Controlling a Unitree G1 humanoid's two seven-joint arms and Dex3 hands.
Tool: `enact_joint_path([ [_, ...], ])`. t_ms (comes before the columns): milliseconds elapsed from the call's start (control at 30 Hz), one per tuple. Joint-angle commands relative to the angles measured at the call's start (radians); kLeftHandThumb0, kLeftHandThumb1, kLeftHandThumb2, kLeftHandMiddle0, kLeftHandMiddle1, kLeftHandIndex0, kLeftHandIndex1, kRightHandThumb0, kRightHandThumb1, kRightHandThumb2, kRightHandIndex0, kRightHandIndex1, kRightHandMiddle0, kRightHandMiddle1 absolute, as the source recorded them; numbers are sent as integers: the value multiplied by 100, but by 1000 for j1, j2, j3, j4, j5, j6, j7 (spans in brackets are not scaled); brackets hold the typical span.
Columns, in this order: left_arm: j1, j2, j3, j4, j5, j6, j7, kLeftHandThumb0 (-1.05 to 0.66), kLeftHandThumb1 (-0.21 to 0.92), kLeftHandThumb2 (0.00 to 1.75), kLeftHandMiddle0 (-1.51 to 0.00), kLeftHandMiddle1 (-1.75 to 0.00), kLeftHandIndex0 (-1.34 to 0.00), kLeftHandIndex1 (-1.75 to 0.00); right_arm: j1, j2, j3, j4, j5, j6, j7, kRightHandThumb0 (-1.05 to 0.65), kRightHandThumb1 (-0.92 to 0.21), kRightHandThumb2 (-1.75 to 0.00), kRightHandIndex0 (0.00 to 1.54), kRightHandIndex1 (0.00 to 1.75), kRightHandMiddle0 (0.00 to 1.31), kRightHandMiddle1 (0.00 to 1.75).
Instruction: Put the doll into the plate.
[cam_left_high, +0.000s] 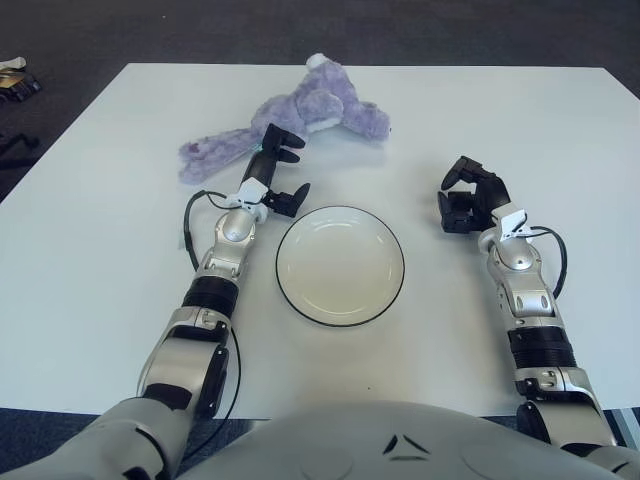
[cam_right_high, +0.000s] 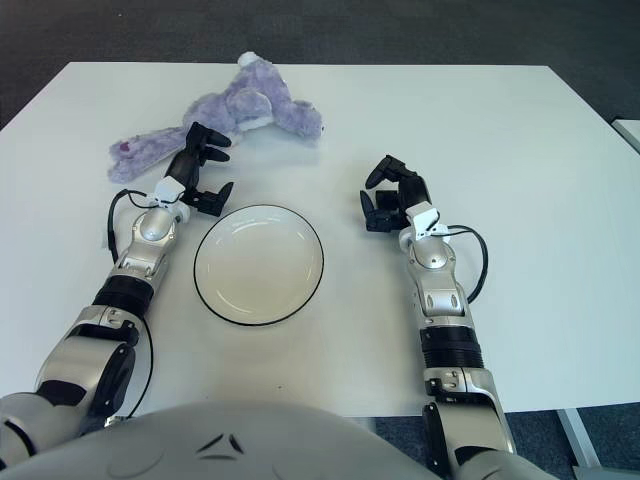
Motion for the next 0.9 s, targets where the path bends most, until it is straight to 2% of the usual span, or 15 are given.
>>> enact_joint_path([
  [0,48,9,-1,29,14,-10,17,-30,16,135,-8,-140,-4,-174,44,2,15,51,-19,64,9,-49,-30,-134,131,175,63,175],
  [400,56,3,4,7,-11,0,9,-35,23,130,-12,-134,-3,-173,36,-2,23,63,-32,74,2,-49,-29,-135,130,175,63,175],
  [867,61,3,3,-6,-10,7,11,-36,25,129,-15,-129,0,-170,33,-4,19,75,-19,74,17,-49,-29,-136,132,175,64,175],
])
